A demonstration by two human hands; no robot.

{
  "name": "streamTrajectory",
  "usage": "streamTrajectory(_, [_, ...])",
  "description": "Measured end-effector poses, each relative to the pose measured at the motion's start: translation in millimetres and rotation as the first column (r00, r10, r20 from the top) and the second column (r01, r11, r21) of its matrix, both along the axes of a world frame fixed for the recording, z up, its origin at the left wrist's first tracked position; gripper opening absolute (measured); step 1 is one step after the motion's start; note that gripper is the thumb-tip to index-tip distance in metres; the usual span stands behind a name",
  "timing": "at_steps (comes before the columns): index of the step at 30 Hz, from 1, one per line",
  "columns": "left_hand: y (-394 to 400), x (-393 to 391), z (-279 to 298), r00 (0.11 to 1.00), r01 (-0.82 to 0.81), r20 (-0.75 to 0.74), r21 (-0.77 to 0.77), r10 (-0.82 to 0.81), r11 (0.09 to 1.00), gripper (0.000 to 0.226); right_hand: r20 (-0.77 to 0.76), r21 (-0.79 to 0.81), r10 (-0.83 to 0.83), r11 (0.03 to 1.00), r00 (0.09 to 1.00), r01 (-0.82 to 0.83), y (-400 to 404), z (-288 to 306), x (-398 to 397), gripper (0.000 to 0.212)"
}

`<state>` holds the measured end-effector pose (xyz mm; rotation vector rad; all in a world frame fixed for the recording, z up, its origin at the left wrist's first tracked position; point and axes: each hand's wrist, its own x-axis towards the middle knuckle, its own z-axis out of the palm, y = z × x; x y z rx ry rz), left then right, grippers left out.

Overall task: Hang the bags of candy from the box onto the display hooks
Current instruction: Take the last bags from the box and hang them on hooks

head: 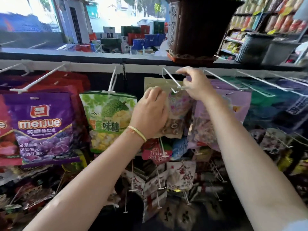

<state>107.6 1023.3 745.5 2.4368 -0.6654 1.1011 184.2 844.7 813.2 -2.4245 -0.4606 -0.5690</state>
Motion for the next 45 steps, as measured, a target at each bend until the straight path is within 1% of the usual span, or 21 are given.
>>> streamTrajectory(3, [-10.8, 19.5, 6.5, 0.992, -0.061, -0.107, -0.005, 0.061, 0.998, 0.042, -0.112, -0.005, 0.046, 0.999, 0.993, -0.047, -5.4, 10.5, 23.5, 0.029])
streamTrajectory(5, [-14.8, 27.5, 8.3, 0.977, -0.115, -0.177, 0.011, 0.115, 0.993, 0.046, -0.204, -0.099, 0.068, 0.991, 0.977, -0.09, -4.6, 13.2, 35.1, 0.029])
streamTrajectory(6, [-16.3, 29.9, 8.6, 0.97, -0.152, -0.191, 0.027, 0.154, 0.988, 0.048, -0.236, -0.153, 0.082, 0.981, 0.968, -0.12, -3.7, 14.0, 39.7, 0.029])
streamTrajectory(7, [-17.7, 31.2, 8.3, 0.963, -0.179, -0.198, 0.039, 0.183, 0.983, 0.049, -0.259, -0.171, 0.097, 0.975, 0.961, -0.145, -2.5, 15.6, 44.3, 0.028])
streamTrajectory(10, [-21.0, 29.9, 7.9, 0.963, -0.198, -0.176, 0.049, 0.203, 0.979, 0.05, -0.319, -0.08, 0.164, 0.977, 0.933, -0.199, -2.2, 20.1, 55.3, 0.028])
streamTrajectory(13, [-23.1, 28.4, 5.8, 0.963, -0.215, -0.148, 0.072, 0.224, 0.974, 0.049, -0.392, -0.057, 0.184, 0.973, 0.901, -0.224, -6.1, 23.1, 61.8, 0.029])
streamTrajectory(15, [-25.5, 27.0, 3.6, 0.96, -0.234, -0.135, 0.096, 0.245, 0.968, 0.046, -0.43, -0.001, 0.206, 0.973, 0.879, -0.229, -8.0, 22.7, 65.9, 0.027])
streamTrajectory(17, [-28.6, 25.0, 1.0, 0.962, -0.242, -0.105, 0.102, 0.253, 0.965, 0.044, -0.466, 0.044, 0.246, 0.966, 0.85, -0.255, -9.4, 23.3, 65.2, 0.023])
streamTrajectory(19, [-30.6, 23.5, -2.0, 0.962, -0.254, -0.076, 0.085, 0.261, 0.963, 0.043, -0.501, 0.107, 0.31, 0.949, 0.808, -0.298, -11.3, 25.1, 60.4, 0.026])
streamTrajectory(21, [-32.1, 21.0, -3.9, 0.957, -0.278, -0.062, 0.075, 0.283, 0.958, 0.046, -0.53, 0.152, 0.355, 0.933, 0.771, -0.325, -12.8, 27.3, 55.3, 0.028])
streamTrajectory(24, [-34.1, 16.2, -6.3, 0.952, -0.296, -0.06, 0.081, 0.301, 0.952, 0.056, -0.556, 0.176, 0.375, 0.925, 0.742, -0.336, -11.7, 27.3, 51.9, 0.03])
streamTrajectory(30, [-32.0, 12.5, -10.7, 0.955, -0.288, -0.042, 0.082, 0.292, 0.954, 0.058, -0.575, 0.23, 0.405, 0.914, 0.711, -0.334, -11.0, 29.1, 42.8, 0.034])
streamTrajectory(32, [-32.5, 9.8, -13.7, 0.959, -0.274, -0.045, 0.083, 0.279, 0.958, 0.056, -0.573, 0.233, 0.414, 0.91, 0.707, -0.344, -12.0, 29.6, 38.7, 0.033])
streamTrajectory(35, [-34.0, 6.1, -20.4, 0.963, -0.265, -0.018, 0.099, 0.268, 0.959, 0.046, -0.577, 0.259, 0.434, 0.9, 0.692, -0.35, -12.1, 29.4, 33.2, 0.032])
streamTrajectory(37, [-35.7, 4.9, -25.6, 0.964, -0.264, 0.014, 0.101, 0.264, 0.959, 0.042, -0.578, 0.246, 0.427, 0.904, 0.695, -0.35, -12.0, 30.6, 29.9, 0.032])
streamTrajectory(41, [-39.1, 3.4, -33.4, 0.962, -0.27, 0.058, 0.091, 0.265, 0.959, 0.048, -0.572, 0.184, 0.374, 0.926, 0.73, -0.33, -9.2, 34.1, 22.0, 0.031])
streamTrajectory(43, [-40.2, 0.9, -37.1, 0.963, -0.266, 0.07, 0.067, 0.261, 0.962, 0.047, -0.54, 0.142, 0.309, 0.95, 0.783, -0.277, -5.5, 36.9, 15.3, 0.03])
streamTrajectory(45, [-42.1, -3.4, -43.0, 0.963, -0.263, 0.077, 0.071, 0.258, 0.962, 0.049, -0.459, 0.111, 0.221, 0.975, 0.861, -0.191, -4.5, 41.4, 8.4, 0.032])
